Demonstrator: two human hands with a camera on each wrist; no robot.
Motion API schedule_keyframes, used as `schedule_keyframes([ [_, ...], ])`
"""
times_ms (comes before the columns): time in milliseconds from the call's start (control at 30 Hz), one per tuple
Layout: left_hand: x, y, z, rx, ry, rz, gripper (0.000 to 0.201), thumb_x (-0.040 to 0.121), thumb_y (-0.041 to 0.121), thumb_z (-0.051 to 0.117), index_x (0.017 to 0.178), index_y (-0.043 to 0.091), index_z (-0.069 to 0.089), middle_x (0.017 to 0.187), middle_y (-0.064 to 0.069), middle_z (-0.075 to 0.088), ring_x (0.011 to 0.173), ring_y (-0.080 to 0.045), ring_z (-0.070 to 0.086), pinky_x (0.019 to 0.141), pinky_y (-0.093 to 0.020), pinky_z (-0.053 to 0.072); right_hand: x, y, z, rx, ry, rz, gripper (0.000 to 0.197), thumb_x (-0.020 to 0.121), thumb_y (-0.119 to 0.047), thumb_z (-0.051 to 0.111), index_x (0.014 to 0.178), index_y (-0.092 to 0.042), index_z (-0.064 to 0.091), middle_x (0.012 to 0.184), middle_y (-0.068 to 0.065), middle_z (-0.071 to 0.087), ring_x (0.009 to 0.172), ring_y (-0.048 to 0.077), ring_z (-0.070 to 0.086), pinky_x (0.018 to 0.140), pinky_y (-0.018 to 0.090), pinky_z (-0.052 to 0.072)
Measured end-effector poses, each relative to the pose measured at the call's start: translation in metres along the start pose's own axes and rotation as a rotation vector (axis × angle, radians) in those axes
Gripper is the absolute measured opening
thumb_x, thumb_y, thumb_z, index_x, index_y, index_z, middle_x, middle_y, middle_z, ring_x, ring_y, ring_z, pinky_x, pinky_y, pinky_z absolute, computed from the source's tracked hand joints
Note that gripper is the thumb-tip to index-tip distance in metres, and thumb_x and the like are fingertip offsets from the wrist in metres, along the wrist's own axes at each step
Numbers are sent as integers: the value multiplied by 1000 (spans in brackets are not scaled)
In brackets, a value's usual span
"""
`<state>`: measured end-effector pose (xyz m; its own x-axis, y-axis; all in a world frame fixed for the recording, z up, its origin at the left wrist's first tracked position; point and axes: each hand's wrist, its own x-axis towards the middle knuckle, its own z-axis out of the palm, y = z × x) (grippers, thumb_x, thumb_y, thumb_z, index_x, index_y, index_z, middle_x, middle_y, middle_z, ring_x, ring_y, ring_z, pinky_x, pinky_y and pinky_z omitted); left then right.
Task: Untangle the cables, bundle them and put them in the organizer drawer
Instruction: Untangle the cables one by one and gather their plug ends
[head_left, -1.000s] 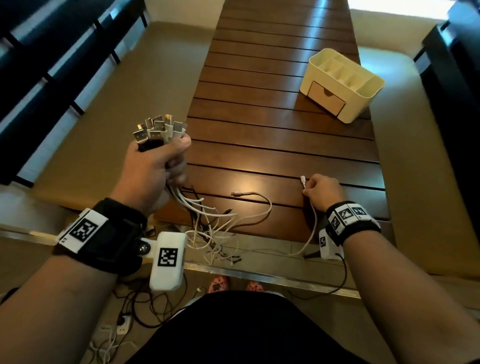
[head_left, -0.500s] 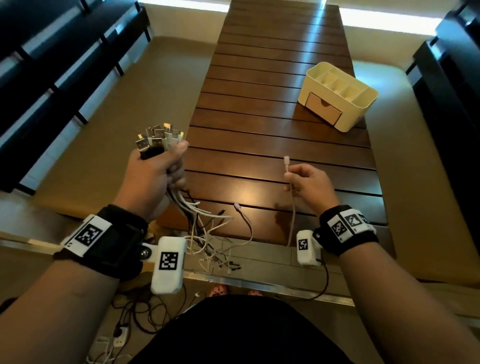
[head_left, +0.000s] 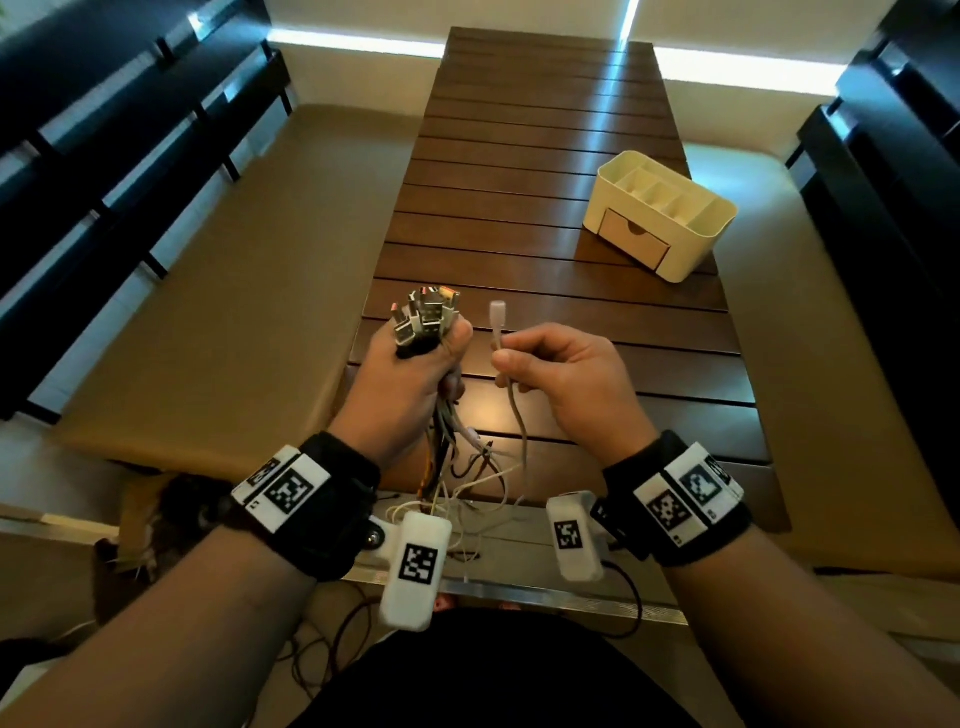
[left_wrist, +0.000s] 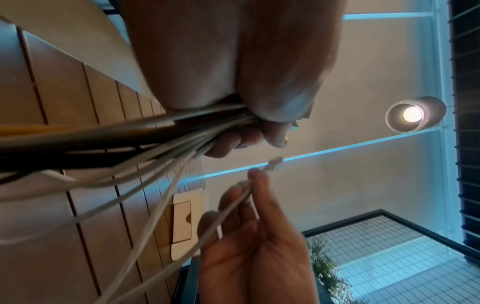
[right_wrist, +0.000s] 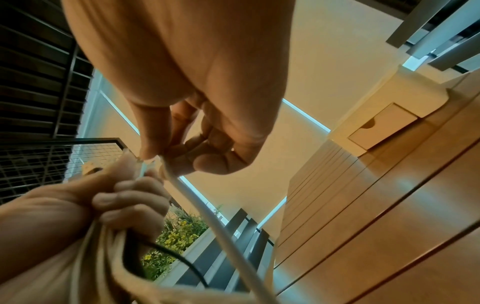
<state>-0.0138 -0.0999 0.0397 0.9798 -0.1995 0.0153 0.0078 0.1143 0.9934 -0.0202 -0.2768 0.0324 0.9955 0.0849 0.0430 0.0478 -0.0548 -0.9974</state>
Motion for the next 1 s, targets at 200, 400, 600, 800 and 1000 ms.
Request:
schedule_keyframes([
  [200,-1,2,10,-9,14,29,19,95,19,58,110,7,60,76,1,57,64,-11,52,56,-24,49,-2,-4,11,118,-14,-84,9,86,5,68,90,-4,68,76,-2,70,69,7,65,65,18,52],
  [400,-1,2,9,-80,-19,35,32,93,25,62,104,-4,58,77,-7,54,66,-18,49,57,-27,46,-6,-7,15,162,-31,-120,17,88,8,63,97,-6,70,85,1,71,79,12,67,74,23,56],
  [600,1,-1,9,-193,-55,26,31,74,41,84,87,18,67,78,-4,55,70,-22,51,56,-29,45,-11,-5,20,40,-7,-179,17,87,-12,69,100,-2,72,92,20,69,87,38,67,79,57,57],
  [800,1,4,13,-197,-82,56,13,88,19,68,90,10,59,75,1,56,68,-12,55,57,-25,48,-19,-7,26,77,71,-183,9,91,-13,67,98,-16,71,87,15,72,77,46,66,68,66,53],
  [1000,-1,6,15,-193,-63,70,11,93,20,62,89,10,57,78,-2,52,69,-17,51,60,-31,46,-20,-16,23,8,44,-181,11,92,-7,66,96,-17,64,87,11,70,79,27,71,71,40,61],
])
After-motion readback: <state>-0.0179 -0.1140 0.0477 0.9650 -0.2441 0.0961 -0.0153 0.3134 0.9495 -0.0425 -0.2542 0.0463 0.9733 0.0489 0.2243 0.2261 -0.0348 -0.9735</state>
